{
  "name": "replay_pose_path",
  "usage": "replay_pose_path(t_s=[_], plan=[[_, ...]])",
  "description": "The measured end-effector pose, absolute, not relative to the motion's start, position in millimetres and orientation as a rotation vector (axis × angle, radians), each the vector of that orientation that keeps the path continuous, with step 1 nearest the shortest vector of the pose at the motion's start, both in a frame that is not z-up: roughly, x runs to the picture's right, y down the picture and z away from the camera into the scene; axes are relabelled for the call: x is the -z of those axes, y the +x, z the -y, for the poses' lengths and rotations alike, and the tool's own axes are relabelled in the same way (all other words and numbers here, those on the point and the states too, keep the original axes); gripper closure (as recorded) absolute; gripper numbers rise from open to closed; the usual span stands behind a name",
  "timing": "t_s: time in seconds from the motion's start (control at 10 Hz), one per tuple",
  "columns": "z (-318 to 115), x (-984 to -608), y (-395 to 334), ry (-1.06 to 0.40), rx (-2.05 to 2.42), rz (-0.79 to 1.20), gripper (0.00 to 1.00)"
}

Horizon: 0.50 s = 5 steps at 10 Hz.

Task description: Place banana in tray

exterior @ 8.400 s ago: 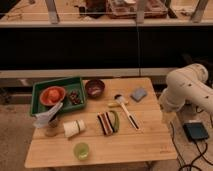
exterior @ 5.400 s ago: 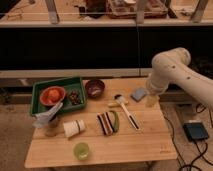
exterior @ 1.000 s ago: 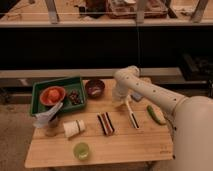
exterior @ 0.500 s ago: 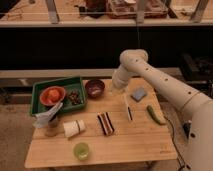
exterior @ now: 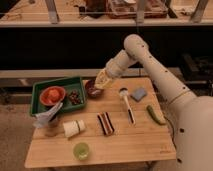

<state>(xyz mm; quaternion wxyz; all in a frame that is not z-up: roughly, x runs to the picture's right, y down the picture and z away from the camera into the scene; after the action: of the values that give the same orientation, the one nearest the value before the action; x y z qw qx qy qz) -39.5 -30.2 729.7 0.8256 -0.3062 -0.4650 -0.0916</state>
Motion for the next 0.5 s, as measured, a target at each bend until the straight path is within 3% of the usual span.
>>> replay_pose_path(t_s=[0.2, 0.5], plan=[[30.8, -717.7, -63.0, -0.683, 0.191, 1.142, 1.00], [31.5, -696.9, -88.4, -0.691, 0.223, 1.208, 1.00]])
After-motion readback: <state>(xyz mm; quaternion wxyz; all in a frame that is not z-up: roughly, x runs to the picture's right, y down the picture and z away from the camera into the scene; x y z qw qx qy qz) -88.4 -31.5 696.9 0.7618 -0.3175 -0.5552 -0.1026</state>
